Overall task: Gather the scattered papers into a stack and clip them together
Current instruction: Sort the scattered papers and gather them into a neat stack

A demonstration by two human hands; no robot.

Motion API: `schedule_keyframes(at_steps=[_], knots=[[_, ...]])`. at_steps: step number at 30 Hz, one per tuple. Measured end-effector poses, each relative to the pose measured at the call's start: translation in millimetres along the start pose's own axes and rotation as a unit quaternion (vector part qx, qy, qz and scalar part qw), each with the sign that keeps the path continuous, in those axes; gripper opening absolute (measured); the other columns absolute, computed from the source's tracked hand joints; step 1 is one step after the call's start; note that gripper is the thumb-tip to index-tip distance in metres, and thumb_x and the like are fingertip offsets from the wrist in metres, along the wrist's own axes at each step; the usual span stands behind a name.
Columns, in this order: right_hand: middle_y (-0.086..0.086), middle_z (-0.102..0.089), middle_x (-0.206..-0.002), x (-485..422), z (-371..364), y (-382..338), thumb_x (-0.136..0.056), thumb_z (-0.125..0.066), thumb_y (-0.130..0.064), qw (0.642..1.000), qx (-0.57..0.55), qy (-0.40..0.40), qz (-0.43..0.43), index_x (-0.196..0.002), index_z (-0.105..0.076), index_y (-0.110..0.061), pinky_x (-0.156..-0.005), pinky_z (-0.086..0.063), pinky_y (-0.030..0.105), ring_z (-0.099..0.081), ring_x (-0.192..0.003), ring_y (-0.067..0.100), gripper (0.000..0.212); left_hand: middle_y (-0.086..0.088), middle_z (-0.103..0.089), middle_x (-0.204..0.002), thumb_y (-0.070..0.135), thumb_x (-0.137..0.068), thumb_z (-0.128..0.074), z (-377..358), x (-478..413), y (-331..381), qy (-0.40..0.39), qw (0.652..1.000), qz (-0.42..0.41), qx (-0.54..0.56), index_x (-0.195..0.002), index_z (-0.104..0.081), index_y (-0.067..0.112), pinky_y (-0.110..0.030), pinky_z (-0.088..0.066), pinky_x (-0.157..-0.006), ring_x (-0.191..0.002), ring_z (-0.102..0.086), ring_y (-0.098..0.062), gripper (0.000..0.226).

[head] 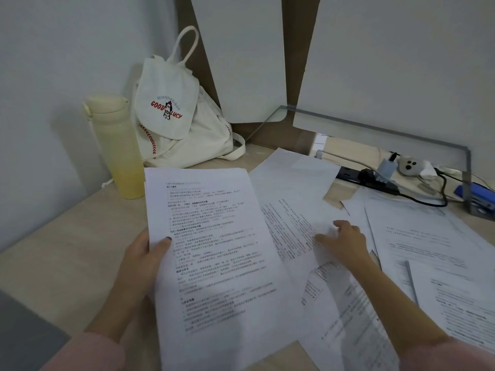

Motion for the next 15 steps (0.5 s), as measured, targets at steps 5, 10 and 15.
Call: schedule_keyframes(at_steps=[5,10,15], knots=[[0.017,-0.043,-0.133,-8,-4,-2,-0.077,-0.070,-0.036,0.998,0.047,-0.020,-0.028,-0.135,-0.038,-0.007,-0.099,-0.035,0.042,-0.036,-0.125,0.034,0.072,-0.002,-0.058,-0.108,0.006,-0.093,-0.046,-11,0,-14,-0.024,0.999,0.019,-0.025,-0.124,-0.054,0.010,-0.031,-0.039,-0.083,-0.102,-0.054,-0.021,0.032],[0.013,-0.061,-0.098,-4,5,-5,-0.089,-0.054,-0.017,0.998,-0.060,0.014,0.023,-0.101,-0.055,-0.007,-0.058,-0.040,0.029,-0.052,-0.073,0.019,0.015,0.010,-0.059,-0.095,0.009,-0.094,-0.044,-12,-3,-24,-0.034,0.998,0.043,-0.038,-0.113,-0.054,0.018,-0.033,-0.039,-0.082,-0.099,-0.053,-0.020,0.023],[0.005,-0.059,-0.084,2,22,-9,-0.094,-0.048,-0.018,0.994,-0.040,0.065,0.080,-0.099,-0.062,-0.007,-0.053,-0.035,0.023,-0.051,-0.069,0.017,0.018,0.003,-0.058,-0.099,0.010,-0.095,-0.043,-12,-2,-25,-0.025,0.998,0.042,-0.042,-0.116,-0.055,0.014,-0.033,-0.039,-0.081,-0.093,-0.054,-0.018,0.025]])
Point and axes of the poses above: each hand's wrist, its own x-axis away from the middle knuckle, its own z-axis out of the back of the hand, y = z × x, the point moved 6 cm from there along -x, towards the middle knuckle
